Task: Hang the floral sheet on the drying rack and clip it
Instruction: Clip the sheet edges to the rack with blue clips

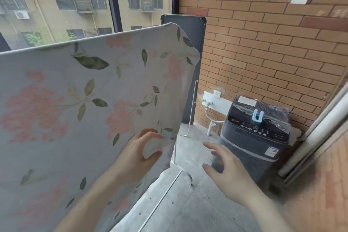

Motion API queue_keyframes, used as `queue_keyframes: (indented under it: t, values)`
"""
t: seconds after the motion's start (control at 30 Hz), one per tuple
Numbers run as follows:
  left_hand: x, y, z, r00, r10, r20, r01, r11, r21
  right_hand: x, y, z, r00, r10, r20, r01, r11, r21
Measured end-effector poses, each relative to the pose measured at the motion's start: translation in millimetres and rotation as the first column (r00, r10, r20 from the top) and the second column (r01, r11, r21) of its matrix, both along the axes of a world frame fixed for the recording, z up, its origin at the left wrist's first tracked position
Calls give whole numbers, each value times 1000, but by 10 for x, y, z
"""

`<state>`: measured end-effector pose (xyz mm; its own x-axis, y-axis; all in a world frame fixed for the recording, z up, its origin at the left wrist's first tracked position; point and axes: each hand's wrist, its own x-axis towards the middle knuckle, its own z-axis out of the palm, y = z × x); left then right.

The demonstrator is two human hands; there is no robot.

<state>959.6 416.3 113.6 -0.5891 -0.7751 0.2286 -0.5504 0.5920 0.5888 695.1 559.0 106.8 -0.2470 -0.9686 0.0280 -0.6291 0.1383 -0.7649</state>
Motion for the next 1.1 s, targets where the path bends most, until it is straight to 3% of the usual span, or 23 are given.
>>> queue_keyframes:
  t: [0.33, 0.53, 0.6, 0.87, 1.1]
  values:
    - [-2155, -1194, 89, 978, -207, 20, 208, 978, -9, -1791, -705, -197, 984, -167, 61, 166, 986, 21]
    - [-3448, -1668, -55, 984, -175, 34, 176, 984, -16, -3159, -1355, -418, 976, -201, 86, 199, 979, 36]
    - [-3999, -1817, -133, 987, -154, 49, 154, 988, 8, -3823, -1553, -542, 969, -218, 114, 206, 972, 110]
    - [-4764, -2182, -469, 988, -86, 131, 71, 990, 121, -5131, -2313, -1117, 908, -375, 187, 313, 904, 292]
    - [-5370, -2752, -959, 982, -75, 175, 32, 971, 239, -6069, -2979, -1927, 821, -552, 147, 431, 768, 473]
